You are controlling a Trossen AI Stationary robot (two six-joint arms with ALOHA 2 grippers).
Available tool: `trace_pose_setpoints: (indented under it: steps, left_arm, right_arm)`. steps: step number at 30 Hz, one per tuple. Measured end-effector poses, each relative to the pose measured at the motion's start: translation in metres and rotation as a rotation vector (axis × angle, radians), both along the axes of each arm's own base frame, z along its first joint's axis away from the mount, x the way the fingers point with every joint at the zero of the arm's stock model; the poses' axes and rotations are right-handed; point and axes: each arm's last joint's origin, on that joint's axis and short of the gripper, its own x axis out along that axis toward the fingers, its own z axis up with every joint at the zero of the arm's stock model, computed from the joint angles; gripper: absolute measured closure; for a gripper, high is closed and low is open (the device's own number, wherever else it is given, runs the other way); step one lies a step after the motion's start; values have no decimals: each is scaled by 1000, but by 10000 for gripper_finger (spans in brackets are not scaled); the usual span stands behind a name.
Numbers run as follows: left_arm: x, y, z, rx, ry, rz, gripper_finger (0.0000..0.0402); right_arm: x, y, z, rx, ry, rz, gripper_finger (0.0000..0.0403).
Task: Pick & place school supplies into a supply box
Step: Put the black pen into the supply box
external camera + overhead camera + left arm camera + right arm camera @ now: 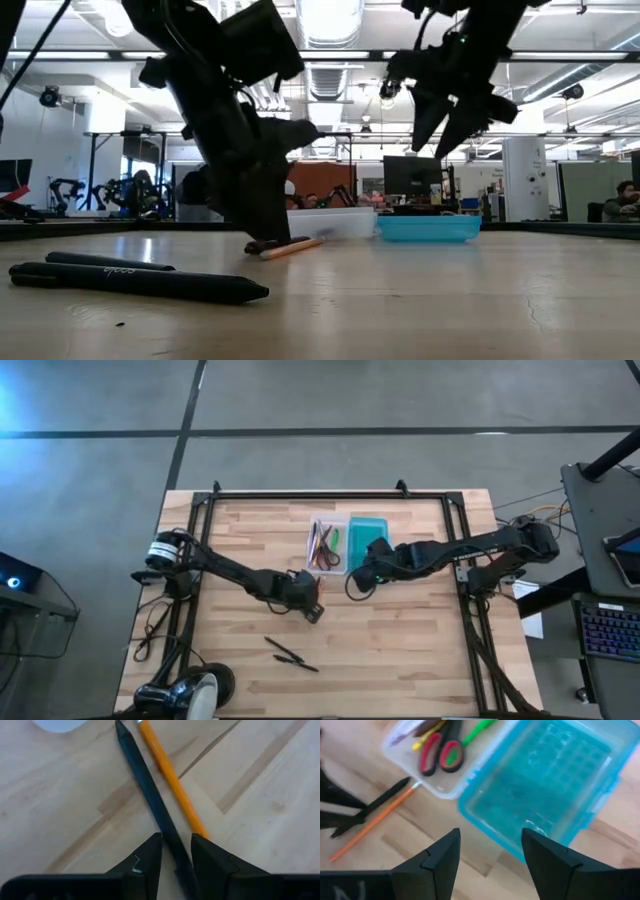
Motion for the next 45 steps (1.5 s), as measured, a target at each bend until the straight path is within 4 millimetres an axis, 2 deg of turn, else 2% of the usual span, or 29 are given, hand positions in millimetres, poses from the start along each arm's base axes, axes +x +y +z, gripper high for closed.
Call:
trace_pose_setpoints:
  steps: [6, 12, 16, 20, 24, 27, 32, 34, 37, 41, 45]
  left_arm:
    - [-2, 9, -9, 36, 88, -34, 321]
    - [-8, 23, -12, 97, 172, -56, 385]
    - [-9, 28, -8, 62, 168, -55, 389]
    - [-9, 23, 14, -9, 60, -94, 391]
    - [-8, 20, 64, -61, -207, -77, 394]
    - [-13, 35, 91, -34, -353, 13, 394]
    - [-19, 80, 114, 54, -461, 203, 394]
    - [-19, 103, 109, 42, -456, 246, 394]
    - [-17, 126, 86, 26, -375, 285, 382]
    - [-8, 136, 67, -38, -342, 241, 354]
    - [-1, 134, 49, -61, -301, 212, 344]
  right_arm:
    - [-15, 5, -8, 28, -18, -43, 202]
    - [-21, 10, -8, 11, -31, -52, 202]
    - [-22, 11, -7, 6, -35, -49, 202]
    - [-22, 11, -4, -18, -44, -49, 202]
    - [-21, 11, 1, -51, -66, -63, 202]
    - [-22, 10, 5, -67, -83, -75, 202]
    - [-26, 9, 12, -74, -140, -145, 208]
    - [-26, 8, 13, -76, -154, -159, 210]
    - [-27, 9, 14, -79, -156, -158, 213]
    - [-27, 11, 13, -79, -154, -149, 214]
    - [-27, 12, 13, -78, -152, -147, 214]
